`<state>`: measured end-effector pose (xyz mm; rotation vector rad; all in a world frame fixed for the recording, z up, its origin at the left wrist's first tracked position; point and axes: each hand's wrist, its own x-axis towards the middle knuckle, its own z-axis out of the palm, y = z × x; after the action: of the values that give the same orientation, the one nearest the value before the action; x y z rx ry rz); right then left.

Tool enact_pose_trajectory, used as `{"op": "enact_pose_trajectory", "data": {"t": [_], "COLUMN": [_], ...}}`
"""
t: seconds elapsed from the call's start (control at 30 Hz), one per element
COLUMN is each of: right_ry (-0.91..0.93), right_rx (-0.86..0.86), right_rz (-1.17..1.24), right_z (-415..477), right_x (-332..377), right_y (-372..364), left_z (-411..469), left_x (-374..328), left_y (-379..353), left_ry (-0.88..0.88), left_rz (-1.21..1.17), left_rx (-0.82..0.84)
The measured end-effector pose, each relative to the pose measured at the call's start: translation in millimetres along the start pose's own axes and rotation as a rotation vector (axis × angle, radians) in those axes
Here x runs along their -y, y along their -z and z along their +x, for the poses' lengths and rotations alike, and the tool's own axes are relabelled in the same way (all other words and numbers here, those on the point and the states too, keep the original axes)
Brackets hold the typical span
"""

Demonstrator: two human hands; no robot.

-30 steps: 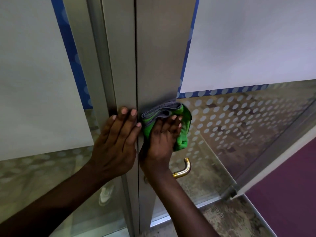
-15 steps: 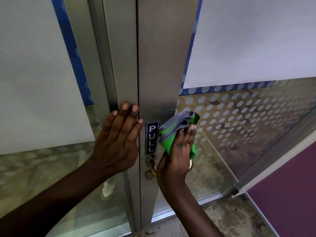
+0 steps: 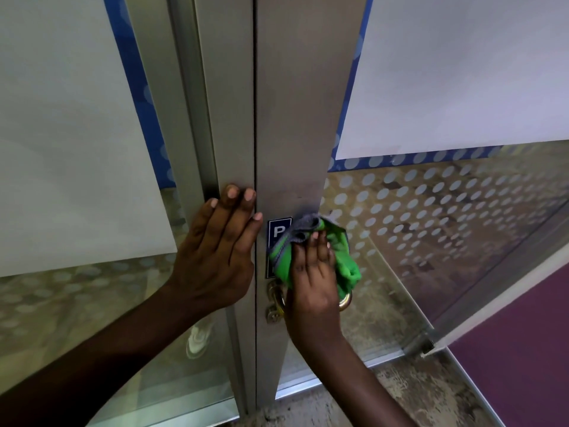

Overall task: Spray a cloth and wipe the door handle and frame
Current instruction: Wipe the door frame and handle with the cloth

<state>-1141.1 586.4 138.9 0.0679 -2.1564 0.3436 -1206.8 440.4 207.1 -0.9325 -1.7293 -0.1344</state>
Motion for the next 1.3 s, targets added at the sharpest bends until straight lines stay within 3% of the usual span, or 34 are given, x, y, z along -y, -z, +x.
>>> {"op": "enact_pose_trajectory", "data": {"t": [0.1, 0.2, 0.37, 0.47, 0.53, 0.67, 0.87, 1.3], "right_ry": [-0.161, -0.297, -0.190, -0.212, -0.138, 0.253, 0.373, 0.691], "right_rx": [0.112, 0.014, 0.022, 0.147, 0.242, 0.273, 0.311, 0.468], "right_rz": [0.102, 0.226, 0.268, 0.318, 0.258, -0.089, -0.283, -0.298], "right_z": [-8.0, -0.8, -5.2, -20.3, -31.4, -52.2, -57.7, -43.7], "right_x": [-6.1, -16.5, -11.2, -5.7, -1.5, 2.2, 3.9, -21.5], "right_y": [37.8, 75.4, 73.4, 42.3, 26.0, -3.6, -7.2, 12.9], "left_z": [-0.4, -0.8, -0.7, 0.1, 0.4, 0.6, -0.4, -2.0], "left_x": [0.6, 1.7, 0.9, -0.6, -1.6, -1.5, -1.8, -0.1], "left_y": [-0.2, -0.3, -0.3, 0.6, 0.7, 1.0, -0.8, -4.9], "left_ry": [-0.002, -0.010, -0.005, -0.002, -0.008, -0.018, -0.012, -0.018], "left_rz": [0.002, 0.009, 0.016, 0.032, 0.049, 0.063, 0.086, 0.144], "left_rx": [-0.008, -0.012, -0.016, -0.021, -0.016, -0.005, -0.002, 0.026]}}
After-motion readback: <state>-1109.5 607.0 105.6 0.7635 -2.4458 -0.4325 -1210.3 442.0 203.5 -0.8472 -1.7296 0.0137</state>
